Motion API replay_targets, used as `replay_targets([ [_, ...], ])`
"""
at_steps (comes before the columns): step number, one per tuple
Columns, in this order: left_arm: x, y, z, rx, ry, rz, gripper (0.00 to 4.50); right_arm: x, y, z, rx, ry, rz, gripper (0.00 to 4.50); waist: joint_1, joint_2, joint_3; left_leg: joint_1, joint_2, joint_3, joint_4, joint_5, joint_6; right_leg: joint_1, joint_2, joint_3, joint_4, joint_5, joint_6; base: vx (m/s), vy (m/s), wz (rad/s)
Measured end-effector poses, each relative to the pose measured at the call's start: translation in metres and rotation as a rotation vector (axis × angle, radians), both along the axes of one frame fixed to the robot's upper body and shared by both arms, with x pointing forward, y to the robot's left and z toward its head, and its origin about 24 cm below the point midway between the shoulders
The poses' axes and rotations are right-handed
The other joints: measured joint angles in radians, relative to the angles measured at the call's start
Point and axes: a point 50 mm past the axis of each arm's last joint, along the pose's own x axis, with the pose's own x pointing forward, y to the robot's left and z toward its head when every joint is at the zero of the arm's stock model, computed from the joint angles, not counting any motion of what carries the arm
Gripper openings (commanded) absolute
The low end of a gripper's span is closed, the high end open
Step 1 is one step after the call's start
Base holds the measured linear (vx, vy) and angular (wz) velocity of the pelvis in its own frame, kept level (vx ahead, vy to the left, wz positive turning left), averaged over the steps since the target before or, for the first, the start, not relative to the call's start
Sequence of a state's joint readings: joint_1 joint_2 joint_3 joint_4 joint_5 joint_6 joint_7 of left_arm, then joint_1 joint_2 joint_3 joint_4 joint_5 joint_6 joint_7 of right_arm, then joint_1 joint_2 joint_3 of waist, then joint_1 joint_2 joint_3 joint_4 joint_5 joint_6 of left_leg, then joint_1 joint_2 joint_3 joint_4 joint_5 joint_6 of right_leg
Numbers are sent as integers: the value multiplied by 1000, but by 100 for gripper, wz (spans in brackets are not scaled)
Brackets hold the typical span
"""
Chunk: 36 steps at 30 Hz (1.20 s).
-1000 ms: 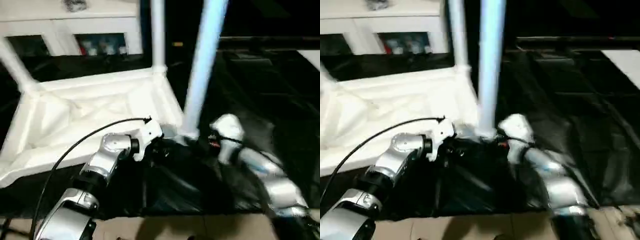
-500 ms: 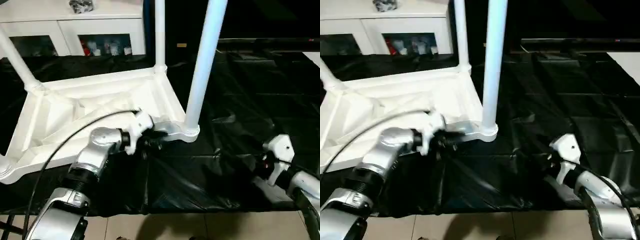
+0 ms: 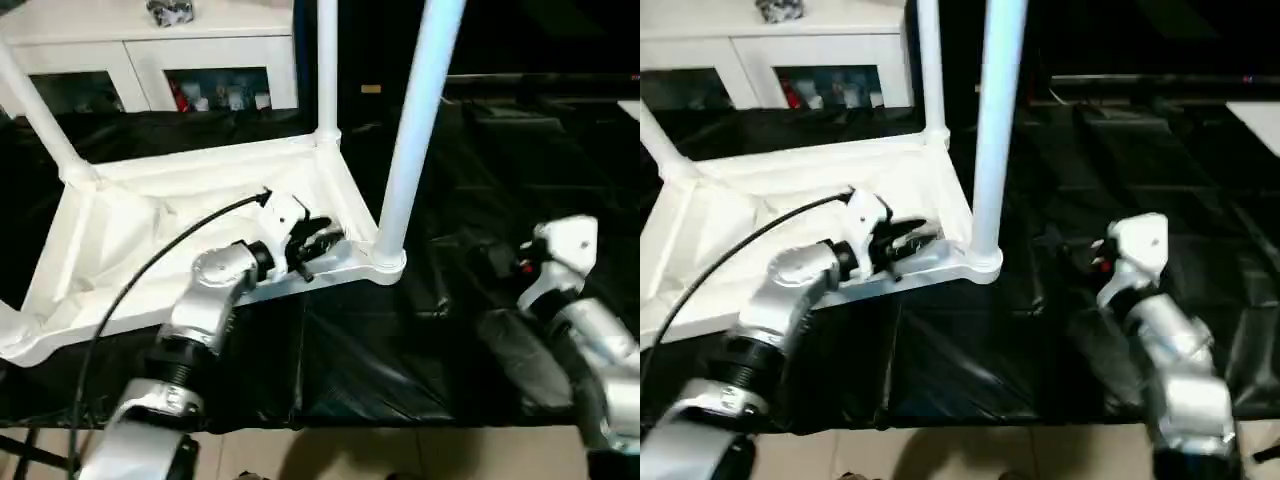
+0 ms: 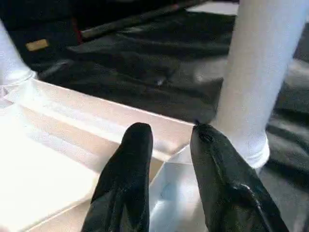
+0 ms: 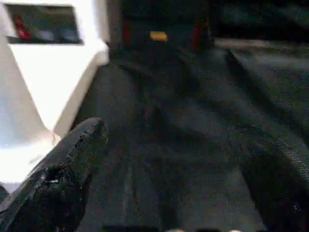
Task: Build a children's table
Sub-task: Rotate leg to tighten
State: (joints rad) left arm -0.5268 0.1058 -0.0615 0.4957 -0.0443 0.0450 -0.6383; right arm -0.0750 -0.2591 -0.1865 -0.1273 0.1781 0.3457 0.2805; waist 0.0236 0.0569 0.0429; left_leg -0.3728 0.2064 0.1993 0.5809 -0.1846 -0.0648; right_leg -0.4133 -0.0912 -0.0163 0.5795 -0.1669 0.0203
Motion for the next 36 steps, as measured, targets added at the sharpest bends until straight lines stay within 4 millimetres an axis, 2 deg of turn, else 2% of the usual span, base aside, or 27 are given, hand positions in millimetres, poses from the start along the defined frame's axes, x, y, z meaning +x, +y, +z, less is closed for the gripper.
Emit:
replay_targets([
  [2,-3,2,-6,3,17,19,152,-1,1,0,-15,12,-15,450,-12,-7,3,0,0,0,0,0,0,-1,1,0,1,0,1,0,0,0],
  [6,-4,7,-11,41,3,87,152,-1,7,7,-72,9,-20,450,-39,-33,4,-1,1,0,3,0,0,-1,1,1,0,-2,7,0,0,0],
  [8,-3,9,-11,47,-10,103,152,-2,7,10,-80,2,-25,450,-48,-38,2,-3,0,-1,4,0,0,-1,0,2,-2,-2,7,0,0,0],
  [9,-2,13,-9,43,-20,130,152,-2,8,11,-81,7,-33,450,-51,-37,3,-4,-1,0,5,-1,1,-2,0,3,-1,-2,7,0,0,0],
  [11,0,26,-7,21,-28,204,152,-6,12,19,-73,0,-52,450,-60,-29,2,-8,-1,-1,6,-2,2,-3,0,3,-3,2,3,0,0,0],
  [13,1,43,-3,7,-30,266,152,-11,15,24,-55,-22,-42,450,-68,-17,0,-10,-1,-3,7,-2,3,-4,0,1,-3,3,3,0,0,0],
  [16,-6,50,2,18,-21,216,152,-16,22,16,-26,-17,15,450,-60,4,-2,-10,-1,-4,6,-2,3,-4,0,-1,-3,3,3,0,0,0],
  [19,-16,43,3,57,4,101,152,-17,33,-7,28,59,79,450,-41,13,-2,-10,0,-5,7,-2,3,-4,0,-2,-1,2,4,0,0,0],
  [21,-20,42,6,81,12,52,152,-17,45,-15,50,86,128,450,-28,15,-2,-10,0,-6,7,-2,3,-4,0,-2,0,3,3,0,0,0],
  [22,-21,45,8,88,12,44,182,-16,51,-17,50,92,156,450,-25,14,-2,-10,0,-6,7,-2,3,-4,0,-2,1,3,3,0,0,0],
  [24,-22,50,12,97,9,39,191,-13,64,-21,50,101,215,450,-17,15,-3,-9,0,-7,7,-1,2,-4,0,-2,1,3,3,0,0,0],
  [27,-31,57,8,110,28,-7,215,-10,82,-28,46,113,317,450,-14,17,-4,-9,-1,-7,8,-1,1,-4,0,-1,1,3,3,0,0,0],
  [29,-36,59,3,114,57,-50,230,-10,86,-30,39,120,360,450,-7,10,-2,-10,-1,-6,7,-1,1,-5,-1,-1,0,3,3,0,0,0],
  [31,-37,58,3,106,79,-102,233,-11,83,-31,13,133,405,450,14,-4,0,-11,-1,-5,7,-1,1,-5,0,-1,1,3,3,0,0,0],
  [33,-35,57,6,108,79,-124,253,-12,78,-30,4,137,436,450,23,-20,0,-11,-1,-3,8,-1,1,-5,0,-1,1,3,4,0,0,0],
  [36,-27,50,15,125,64,-170,272,-13,73,-26,-2,131,479,450,29,-29,-1,-10,-1,-3,9,-1,1,-4,-1,1,1,3,3,0,0,0],
])
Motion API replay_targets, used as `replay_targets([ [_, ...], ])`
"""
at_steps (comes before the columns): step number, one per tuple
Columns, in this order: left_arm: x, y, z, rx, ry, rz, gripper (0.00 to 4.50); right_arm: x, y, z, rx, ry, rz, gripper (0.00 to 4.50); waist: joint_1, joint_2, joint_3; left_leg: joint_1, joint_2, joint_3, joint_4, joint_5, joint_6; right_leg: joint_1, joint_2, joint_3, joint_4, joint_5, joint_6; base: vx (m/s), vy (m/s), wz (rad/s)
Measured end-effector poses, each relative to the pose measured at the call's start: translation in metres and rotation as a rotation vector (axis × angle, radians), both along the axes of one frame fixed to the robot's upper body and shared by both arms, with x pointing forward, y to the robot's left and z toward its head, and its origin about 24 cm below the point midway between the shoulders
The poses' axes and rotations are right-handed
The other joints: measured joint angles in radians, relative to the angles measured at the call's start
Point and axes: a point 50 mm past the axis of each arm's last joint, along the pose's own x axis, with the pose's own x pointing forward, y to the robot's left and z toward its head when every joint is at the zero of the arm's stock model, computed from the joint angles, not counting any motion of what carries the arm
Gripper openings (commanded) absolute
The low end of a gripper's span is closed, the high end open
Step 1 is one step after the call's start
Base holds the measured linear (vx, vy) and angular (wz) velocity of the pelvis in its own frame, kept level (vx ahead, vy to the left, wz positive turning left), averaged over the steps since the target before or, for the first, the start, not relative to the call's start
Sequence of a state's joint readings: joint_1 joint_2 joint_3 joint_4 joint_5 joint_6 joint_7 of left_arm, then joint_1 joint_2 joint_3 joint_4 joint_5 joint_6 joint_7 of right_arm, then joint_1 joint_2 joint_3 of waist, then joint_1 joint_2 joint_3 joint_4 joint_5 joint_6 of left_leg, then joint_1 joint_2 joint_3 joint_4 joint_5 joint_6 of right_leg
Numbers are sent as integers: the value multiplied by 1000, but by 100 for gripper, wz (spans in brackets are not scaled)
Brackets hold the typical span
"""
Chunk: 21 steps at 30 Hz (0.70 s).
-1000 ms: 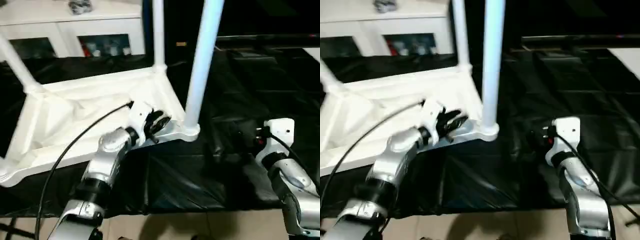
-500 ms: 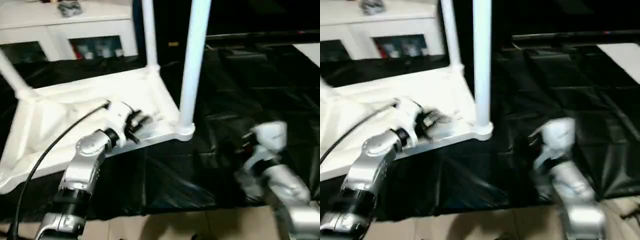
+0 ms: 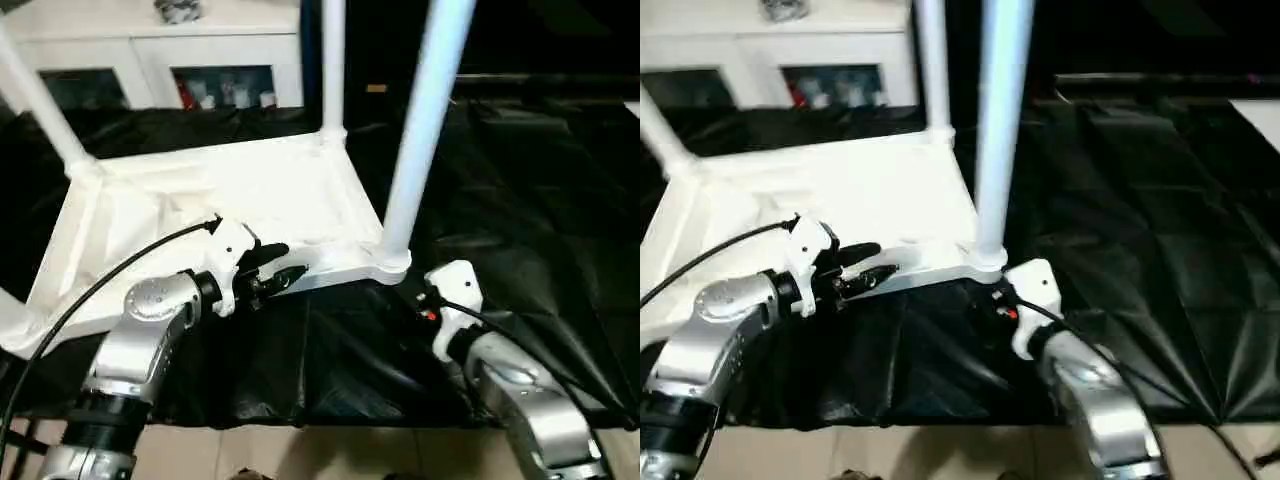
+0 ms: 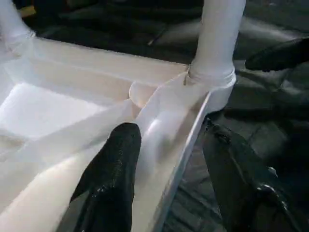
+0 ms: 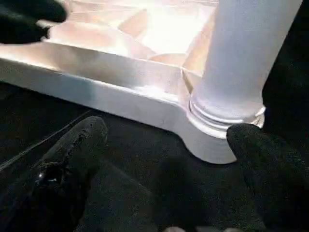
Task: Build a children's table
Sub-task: Rotate leg to tighten
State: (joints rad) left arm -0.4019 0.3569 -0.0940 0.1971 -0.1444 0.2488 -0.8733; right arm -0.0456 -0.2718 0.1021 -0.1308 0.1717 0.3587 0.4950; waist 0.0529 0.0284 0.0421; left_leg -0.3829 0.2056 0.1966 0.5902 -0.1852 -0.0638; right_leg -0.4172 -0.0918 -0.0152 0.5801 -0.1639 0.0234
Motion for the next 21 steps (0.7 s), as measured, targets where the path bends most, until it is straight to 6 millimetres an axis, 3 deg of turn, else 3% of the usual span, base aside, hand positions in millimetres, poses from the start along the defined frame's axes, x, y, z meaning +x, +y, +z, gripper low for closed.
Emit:
replay_targets([
  [5,4,-20,3,-4,15,-88,272,-8,-14,6,-4,-4,51,450,2,7,1,1,-1,0,1,0,0,0,-1,1,0,1,1,0,0,0],
  [10,8,-45,-16,14,113,-167,272,-12,-42,16,-43,-24,9,450,-7,10,3,1,0,0,1,0,0,0,0,1,0,2,2,0,0,0],
  [12,11,-49,-20,30,123,-180,272,-11,-50,20,-54,-38,-18,450,-18,10,3,1,1,0,0,0,0,0,0,0,0,2,2,0,0,0],
  [14,19,-56,-20,43,117,-173,272,-9,-58,22,-63,-39,-42,450,-19,9,3,0,0,0,0,0,0,-1,0,0,0,2,2,0,0,0],
  [15,22,-59,-19,45,100,-174,299,-8,-62,24,-64,-44,-55,450,-21,9,3,0,1,0,1,0,0,0,0,0,0,2,2,0,0,0],
  [21,41,-62,-16,110,77,-141,305,-6,-73,29,-91,-54,-75,450,-23,12,3,0,0,0,0,0,1,-1,0,0,-1,2,2,0,0,0],
])
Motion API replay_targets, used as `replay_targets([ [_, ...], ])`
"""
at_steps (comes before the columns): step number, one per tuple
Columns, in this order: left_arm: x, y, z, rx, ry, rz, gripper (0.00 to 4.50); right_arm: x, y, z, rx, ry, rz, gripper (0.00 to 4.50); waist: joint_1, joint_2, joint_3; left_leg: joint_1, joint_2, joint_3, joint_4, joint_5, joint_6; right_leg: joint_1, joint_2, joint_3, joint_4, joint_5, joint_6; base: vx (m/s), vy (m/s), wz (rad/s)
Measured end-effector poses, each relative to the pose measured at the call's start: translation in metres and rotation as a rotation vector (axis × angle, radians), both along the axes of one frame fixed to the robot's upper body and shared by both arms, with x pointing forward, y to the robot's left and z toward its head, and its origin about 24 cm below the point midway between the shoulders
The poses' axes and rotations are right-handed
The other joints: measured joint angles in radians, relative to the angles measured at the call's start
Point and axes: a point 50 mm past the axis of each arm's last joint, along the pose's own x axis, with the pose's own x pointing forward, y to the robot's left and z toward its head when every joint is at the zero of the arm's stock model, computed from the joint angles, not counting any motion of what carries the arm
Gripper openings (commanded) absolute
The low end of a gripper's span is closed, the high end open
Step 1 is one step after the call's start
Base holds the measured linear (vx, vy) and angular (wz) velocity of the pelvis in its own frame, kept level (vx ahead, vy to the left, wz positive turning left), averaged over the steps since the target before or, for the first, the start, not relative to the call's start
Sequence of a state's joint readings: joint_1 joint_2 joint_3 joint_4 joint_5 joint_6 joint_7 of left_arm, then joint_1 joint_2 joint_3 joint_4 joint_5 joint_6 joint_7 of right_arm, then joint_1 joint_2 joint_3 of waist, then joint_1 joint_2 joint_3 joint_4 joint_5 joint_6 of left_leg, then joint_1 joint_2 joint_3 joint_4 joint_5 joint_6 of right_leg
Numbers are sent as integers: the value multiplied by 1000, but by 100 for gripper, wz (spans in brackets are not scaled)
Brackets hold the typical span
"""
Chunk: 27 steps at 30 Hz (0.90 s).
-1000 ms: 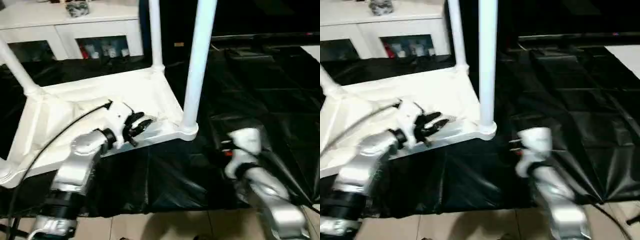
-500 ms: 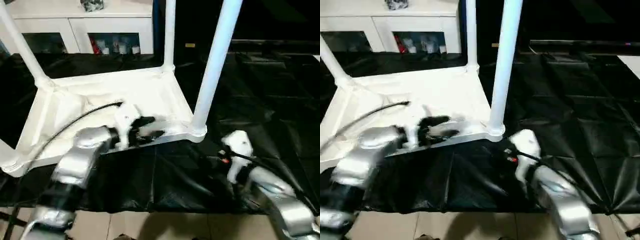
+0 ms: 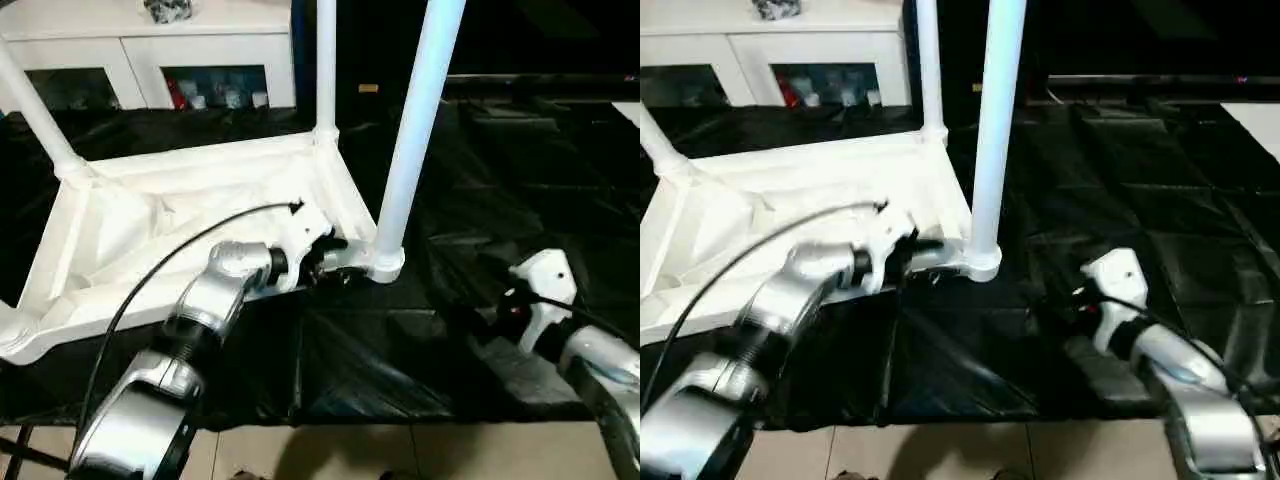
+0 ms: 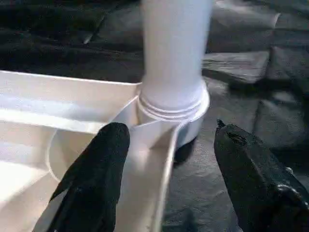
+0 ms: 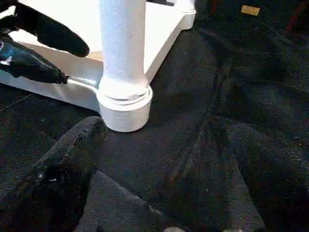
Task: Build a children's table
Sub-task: Rotate leg to tighten
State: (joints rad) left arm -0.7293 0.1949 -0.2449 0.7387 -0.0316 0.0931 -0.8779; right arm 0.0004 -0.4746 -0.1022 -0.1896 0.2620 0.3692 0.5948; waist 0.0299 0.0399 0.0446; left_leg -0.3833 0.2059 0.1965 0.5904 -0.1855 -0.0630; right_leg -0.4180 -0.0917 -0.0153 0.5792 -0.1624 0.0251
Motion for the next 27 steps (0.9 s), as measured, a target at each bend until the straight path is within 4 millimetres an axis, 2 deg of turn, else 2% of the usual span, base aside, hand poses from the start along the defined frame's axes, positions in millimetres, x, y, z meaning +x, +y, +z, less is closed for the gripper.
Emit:
replay_targets([
  [3,0,5,-10,23,42,12,305,0,-1,0,-1,0,2,450,1,4,2,0,0,0,0,0,0,0,0,0,0,0,0,0,0,0],
  [4,0,6,-13,37,51,9,275,0,-1,1,-2,0,3,450,2,5,2,0,0,0,0,0,0,0,0,0,0,0,0,0,0,0],
  [6,1,10,-16,61,58,13,268,0,-1,1,-2,2,14,450,2,8,4,0,0,0,1,0,0,1,0,0,0,0,0,0,0,0],
  [8,3,13,-15,62,66,25,263,-1,-1,1,0,5,24,450,2,9,4,0,0,0,1,0,0,1,0,0,0,0,-1,0,0,0],
  [10,6,14,-12,60,72,20,228,-1,-1,1,5,7,35,450,3,9,4,0,0,0,1,0,0,1,0,0,0,1,-1,0,0,0],
  [14,7,19,-14,68,80,27,220,-1,3,0,10,14,61,450,4,10,3,0,0,0,1,0,0,1,0,0,0,1,-1,0,0,0],
  [15,6,21,-17,69,88,29,197,-1,3,0,10,16,66,450,3,10,3,0,0,0,1,0,0,1,0,0,0,1,-1,0,0,0],
  [18,6,23,-17,75,96,5,183,-2,5,-1,12,21,81,450,3,11,3,1,0,0,1,0,0,1,0,0,0,1,-1,0,0,0],
  [21,6,24,-17,83,104,-25,143,-2,7,-2,12,26,92,450,4,11,2,1,0,0,1,0,0,2,-1,0,0,1,-2,0,0,0],
  [27,6,24,-17,102,114,-49,98,-1,8,-2,7,26,99,450,4,13,1,1,0,0,1,0,0,2,-1,0,1,1,-2,0,0,0],
])
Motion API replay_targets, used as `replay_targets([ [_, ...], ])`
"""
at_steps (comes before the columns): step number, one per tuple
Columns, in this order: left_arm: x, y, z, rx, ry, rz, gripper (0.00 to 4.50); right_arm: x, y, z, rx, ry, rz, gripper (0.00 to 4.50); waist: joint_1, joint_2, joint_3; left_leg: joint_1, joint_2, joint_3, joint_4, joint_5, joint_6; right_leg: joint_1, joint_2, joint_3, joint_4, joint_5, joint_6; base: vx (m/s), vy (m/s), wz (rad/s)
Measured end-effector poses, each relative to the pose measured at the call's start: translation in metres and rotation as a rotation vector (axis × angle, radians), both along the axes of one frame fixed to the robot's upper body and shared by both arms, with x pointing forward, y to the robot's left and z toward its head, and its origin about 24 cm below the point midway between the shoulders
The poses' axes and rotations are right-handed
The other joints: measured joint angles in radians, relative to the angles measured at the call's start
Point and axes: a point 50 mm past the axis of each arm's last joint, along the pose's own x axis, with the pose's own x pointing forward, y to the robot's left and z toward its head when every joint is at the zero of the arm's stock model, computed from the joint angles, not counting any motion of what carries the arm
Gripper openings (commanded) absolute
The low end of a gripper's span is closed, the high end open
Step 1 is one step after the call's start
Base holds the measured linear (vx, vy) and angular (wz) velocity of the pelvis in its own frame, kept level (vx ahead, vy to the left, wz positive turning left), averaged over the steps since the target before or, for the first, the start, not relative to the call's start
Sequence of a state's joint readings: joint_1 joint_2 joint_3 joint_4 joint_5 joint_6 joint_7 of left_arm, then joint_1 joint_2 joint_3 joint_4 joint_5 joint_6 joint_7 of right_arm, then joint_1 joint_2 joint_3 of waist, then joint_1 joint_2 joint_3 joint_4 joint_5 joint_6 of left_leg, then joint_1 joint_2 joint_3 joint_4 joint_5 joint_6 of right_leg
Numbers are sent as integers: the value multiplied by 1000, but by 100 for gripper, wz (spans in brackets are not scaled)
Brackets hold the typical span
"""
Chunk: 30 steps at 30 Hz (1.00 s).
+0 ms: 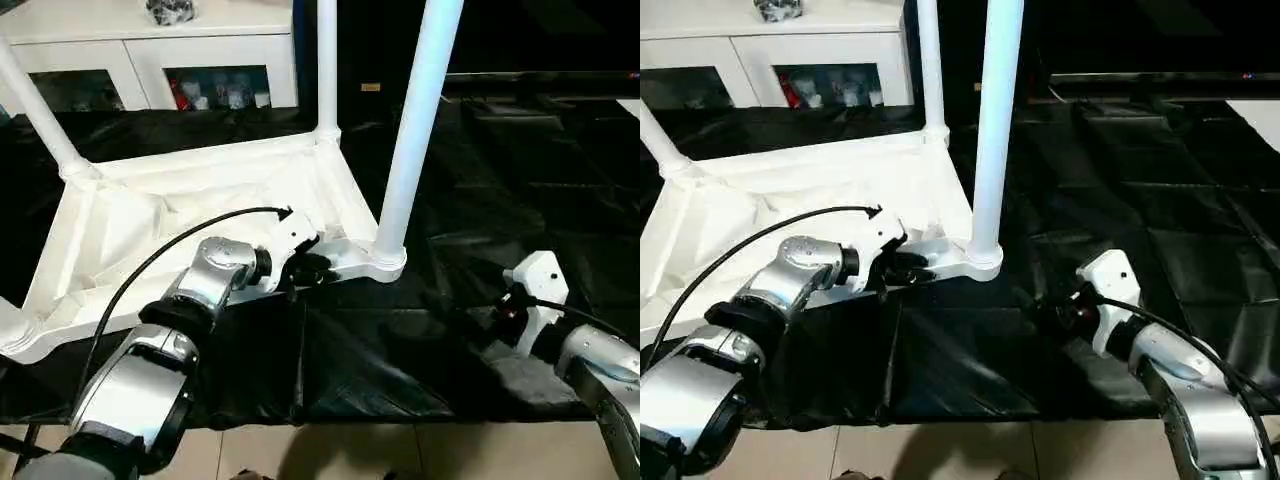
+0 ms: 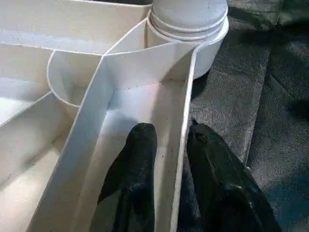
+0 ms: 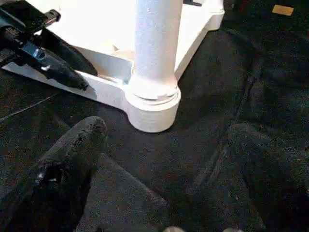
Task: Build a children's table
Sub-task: Rotate leg to tighten
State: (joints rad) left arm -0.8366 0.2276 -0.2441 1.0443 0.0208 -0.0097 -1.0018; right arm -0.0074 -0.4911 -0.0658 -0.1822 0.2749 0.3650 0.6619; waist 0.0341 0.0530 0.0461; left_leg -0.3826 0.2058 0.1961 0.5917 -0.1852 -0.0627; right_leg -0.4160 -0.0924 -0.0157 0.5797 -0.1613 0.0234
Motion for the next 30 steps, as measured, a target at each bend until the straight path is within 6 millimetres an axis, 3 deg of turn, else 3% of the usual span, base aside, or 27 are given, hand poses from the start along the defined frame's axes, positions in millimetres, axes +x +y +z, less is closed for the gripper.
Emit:
replay_targets([
  [12,0,1,2,29,25,-63,6,4,12,4,73,-4,80,450,-1,2,-1,0,0,0,0,0,2,0,0,0,0,0,0,0,0,0],
  [30,-30,10,-3,-28,13,-326,6,27,31,-12,-51,41,290,450,8,-4,2,1,0,3,0,3,6,0,-2,1,1,1,-1,0,0,0],
])
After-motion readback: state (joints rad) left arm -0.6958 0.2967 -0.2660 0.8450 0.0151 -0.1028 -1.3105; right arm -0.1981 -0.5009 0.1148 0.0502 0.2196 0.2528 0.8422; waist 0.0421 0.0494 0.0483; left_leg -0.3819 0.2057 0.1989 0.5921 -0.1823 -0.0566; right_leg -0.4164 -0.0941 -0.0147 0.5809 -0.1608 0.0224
